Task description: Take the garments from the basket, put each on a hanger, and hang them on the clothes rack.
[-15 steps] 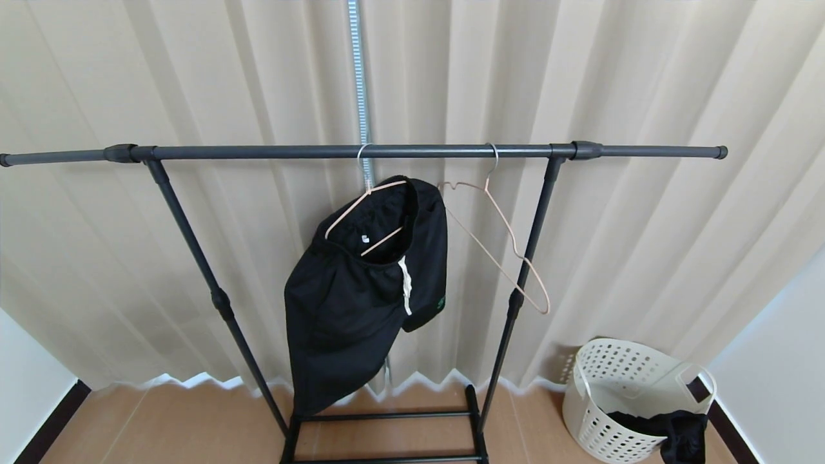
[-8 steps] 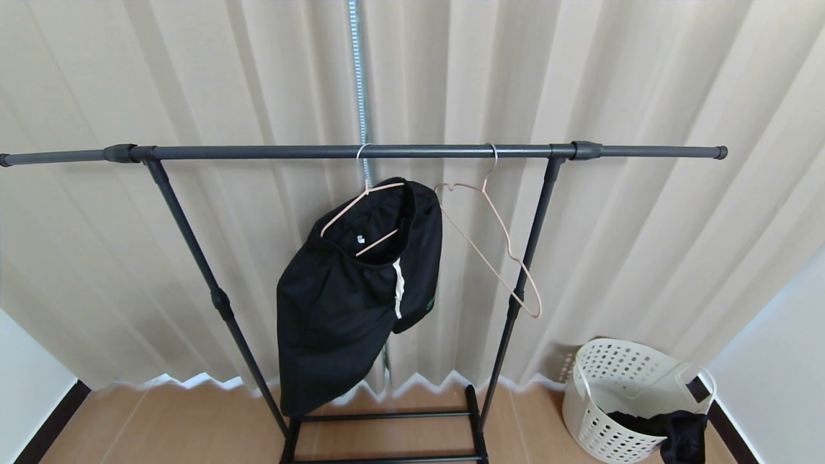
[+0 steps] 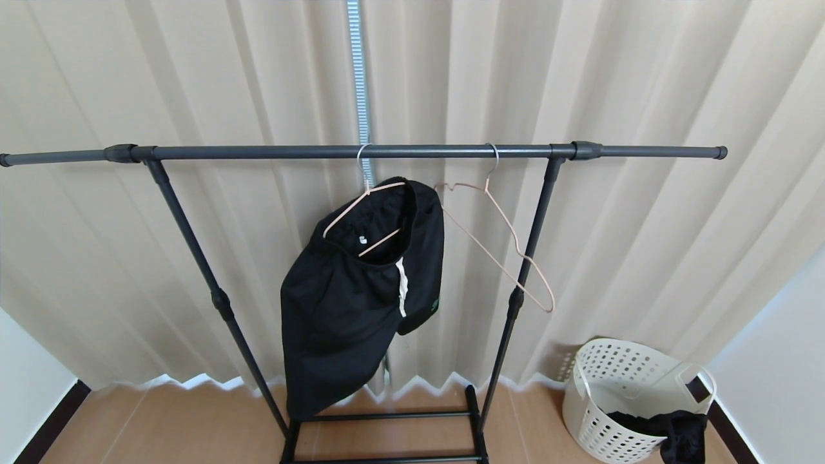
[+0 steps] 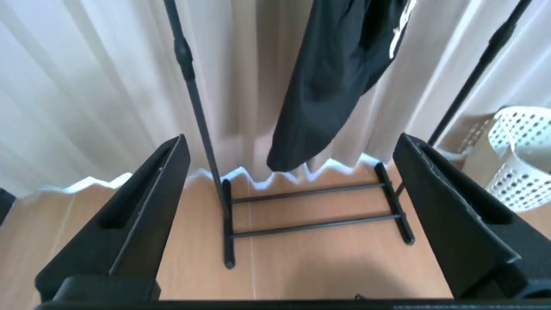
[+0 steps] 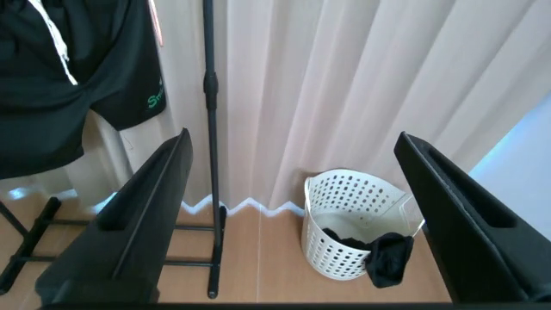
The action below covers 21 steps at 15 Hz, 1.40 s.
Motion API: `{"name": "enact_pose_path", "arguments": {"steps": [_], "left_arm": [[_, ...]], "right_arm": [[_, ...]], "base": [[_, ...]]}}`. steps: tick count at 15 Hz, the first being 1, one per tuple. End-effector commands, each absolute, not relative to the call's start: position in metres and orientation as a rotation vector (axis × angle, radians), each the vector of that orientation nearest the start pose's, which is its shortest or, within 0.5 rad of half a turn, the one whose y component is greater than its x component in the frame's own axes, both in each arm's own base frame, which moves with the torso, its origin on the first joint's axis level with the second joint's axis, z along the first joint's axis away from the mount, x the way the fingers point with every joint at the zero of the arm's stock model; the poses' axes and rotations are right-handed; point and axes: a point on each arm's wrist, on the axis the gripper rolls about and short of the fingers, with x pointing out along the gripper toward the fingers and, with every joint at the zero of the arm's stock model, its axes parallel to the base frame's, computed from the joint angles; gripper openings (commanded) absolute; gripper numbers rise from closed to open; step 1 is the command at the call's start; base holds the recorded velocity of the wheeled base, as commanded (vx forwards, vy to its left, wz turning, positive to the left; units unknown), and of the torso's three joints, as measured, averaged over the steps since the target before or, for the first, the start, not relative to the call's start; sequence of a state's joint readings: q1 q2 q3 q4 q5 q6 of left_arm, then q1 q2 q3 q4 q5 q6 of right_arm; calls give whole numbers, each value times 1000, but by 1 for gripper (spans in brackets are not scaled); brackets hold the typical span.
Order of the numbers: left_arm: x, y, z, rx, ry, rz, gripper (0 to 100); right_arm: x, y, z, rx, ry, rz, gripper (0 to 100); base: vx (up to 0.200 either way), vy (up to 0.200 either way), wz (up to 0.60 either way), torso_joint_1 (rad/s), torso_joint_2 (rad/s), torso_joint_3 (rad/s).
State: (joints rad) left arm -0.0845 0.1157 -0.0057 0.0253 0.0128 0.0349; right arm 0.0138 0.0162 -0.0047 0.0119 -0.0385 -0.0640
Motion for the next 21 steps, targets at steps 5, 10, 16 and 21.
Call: {"name": "enact_pose_path", "arguments": {"steps": [5,10,16,21], "left_arm": [[-20,1,76,41,72,61,100],[-23,0,76,8,18,-12,100],[-23,-1,75,9,23,-20,100],[-23,0,75,4,21,-18,100]], "right_arm": [[-22,-1,76,-56,17,-10,100],[-22,0,76,2,14,21,100],[-22,0,76,17,12,21,100],[-22,0,76,17,12,21,100]], "base": [[0,0,0,0,0,0],[0,0,0,0,0,0],[0,0,0,0,0,0],[0,0,0,0,0,0]]}}
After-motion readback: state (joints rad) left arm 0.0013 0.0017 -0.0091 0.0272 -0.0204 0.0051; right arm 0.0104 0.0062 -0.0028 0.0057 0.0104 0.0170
